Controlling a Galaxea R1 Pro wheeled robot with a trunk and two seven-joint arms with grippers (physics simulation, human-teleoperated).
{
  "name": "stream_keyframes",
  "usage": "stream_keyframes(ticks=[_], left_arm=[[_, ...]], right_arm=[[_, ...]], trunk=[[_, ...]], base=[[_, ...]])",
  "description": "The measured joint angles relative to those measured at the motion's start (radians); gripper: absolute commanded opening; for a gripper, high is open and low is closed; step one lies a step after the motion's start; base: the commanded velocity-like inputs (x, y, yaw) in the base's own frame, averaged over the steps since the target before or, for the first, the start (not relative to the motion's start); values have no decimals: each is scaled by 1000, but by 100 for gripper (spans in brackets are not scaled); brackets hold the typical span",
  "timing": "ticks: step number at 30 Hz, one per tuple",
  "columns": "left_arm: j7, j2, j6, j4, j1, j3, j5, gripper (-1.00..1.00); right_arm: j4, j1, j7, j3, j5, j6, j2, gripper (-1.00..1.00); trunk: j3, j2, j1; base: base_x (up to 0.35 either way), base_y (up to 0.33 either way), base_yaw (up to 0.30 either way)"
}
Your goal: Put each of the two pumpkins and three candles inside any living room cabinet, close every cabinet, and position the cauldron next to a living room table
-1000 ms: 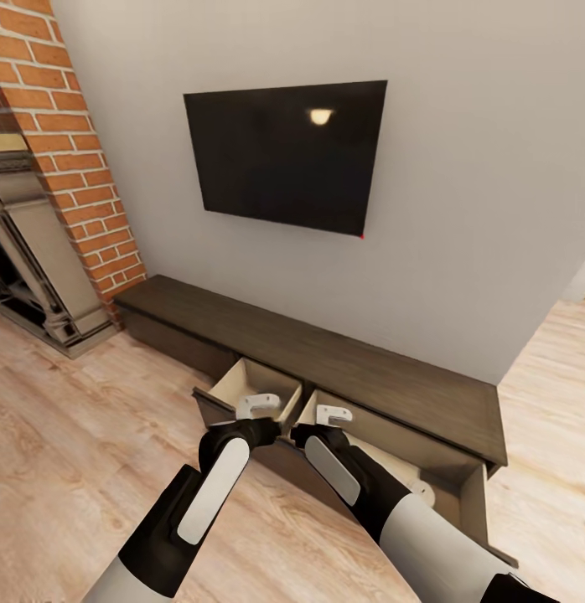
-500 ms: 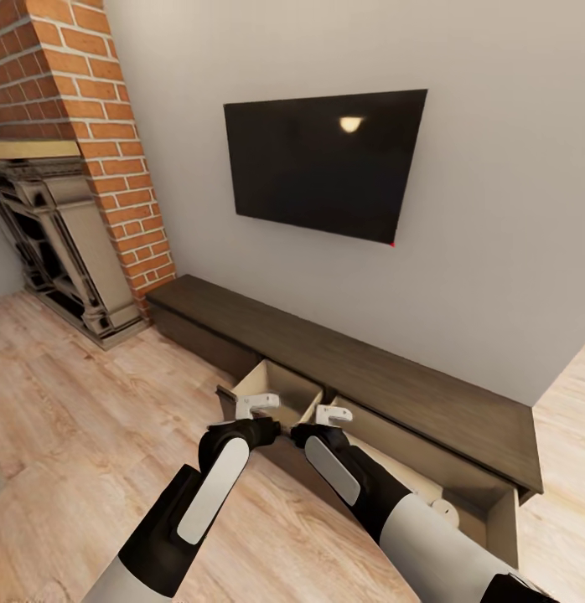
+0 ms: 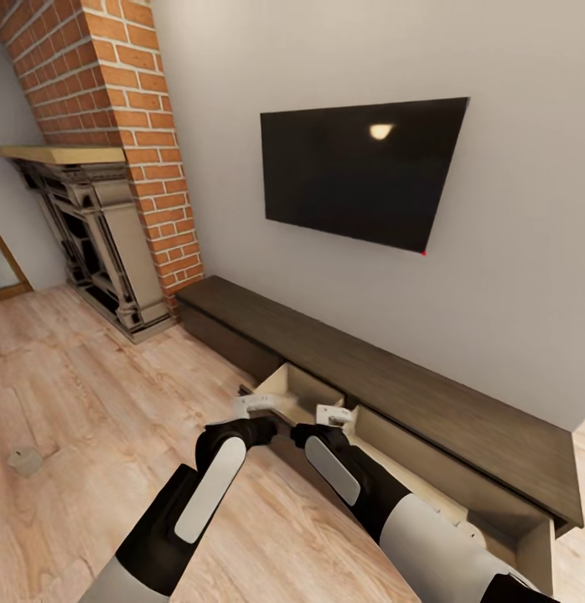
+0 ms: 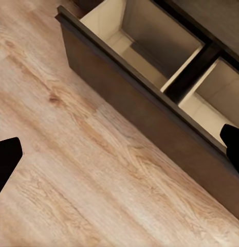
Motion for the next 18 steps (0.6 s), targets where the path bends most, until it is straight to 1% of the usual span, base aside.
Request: stream_keyframes(ticks=[18], left_arm=[[-1,4,0,0,0,4,0,100]], right_arm=[[-2,0,0,0,-1,0,0,100]], trunk=[[23,0,0]], base=[[0,0,207]])
